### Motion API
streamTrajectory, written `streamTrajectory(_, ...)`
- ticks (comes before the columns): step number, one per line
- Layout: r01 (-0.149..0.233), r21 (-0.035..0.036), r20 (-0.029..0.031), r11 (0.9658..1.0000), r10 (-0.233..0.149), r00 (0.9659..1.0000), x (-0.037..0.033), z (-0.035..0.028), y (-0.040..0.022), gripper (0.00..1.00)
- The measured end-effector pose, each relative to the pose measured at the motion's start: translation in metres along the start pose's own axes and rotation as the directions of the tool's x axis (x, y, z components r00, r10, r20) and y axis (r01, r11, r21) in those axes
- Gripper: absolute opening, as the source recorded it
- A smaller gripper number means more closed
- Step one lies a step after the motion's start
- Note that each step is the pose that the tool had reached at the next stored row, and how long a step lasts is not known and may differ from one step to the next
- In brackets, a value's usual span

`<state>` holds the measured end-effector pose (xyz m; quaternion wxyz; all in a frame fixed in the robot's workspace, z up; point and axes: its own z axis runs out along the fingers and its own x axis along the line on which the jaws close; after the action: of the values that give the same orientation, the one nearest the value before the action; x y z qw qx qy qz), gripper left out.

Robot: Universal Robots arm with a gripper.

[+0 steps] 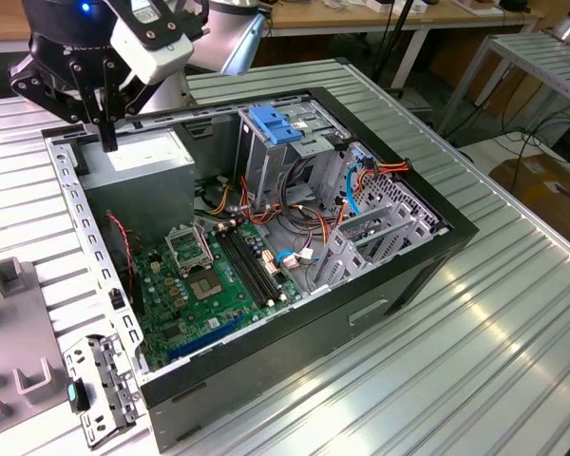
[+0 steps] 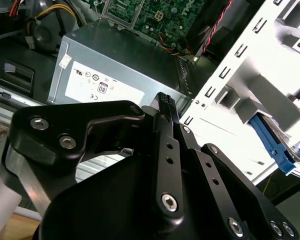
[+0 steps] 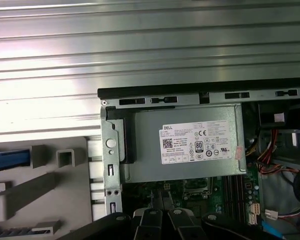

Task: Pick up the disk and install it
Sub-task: 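Reach for the disk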

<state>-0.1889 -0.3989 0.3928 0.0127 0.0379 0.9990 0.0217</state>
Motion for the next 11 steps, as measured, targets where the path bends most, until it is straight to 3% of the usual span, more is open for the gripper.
streamTrajectory(11, 0.0, -0.0001, 0.0001, 1.0, 0.0, 1.0, 0.0095, -0.0002, -0.0007, 0.11)
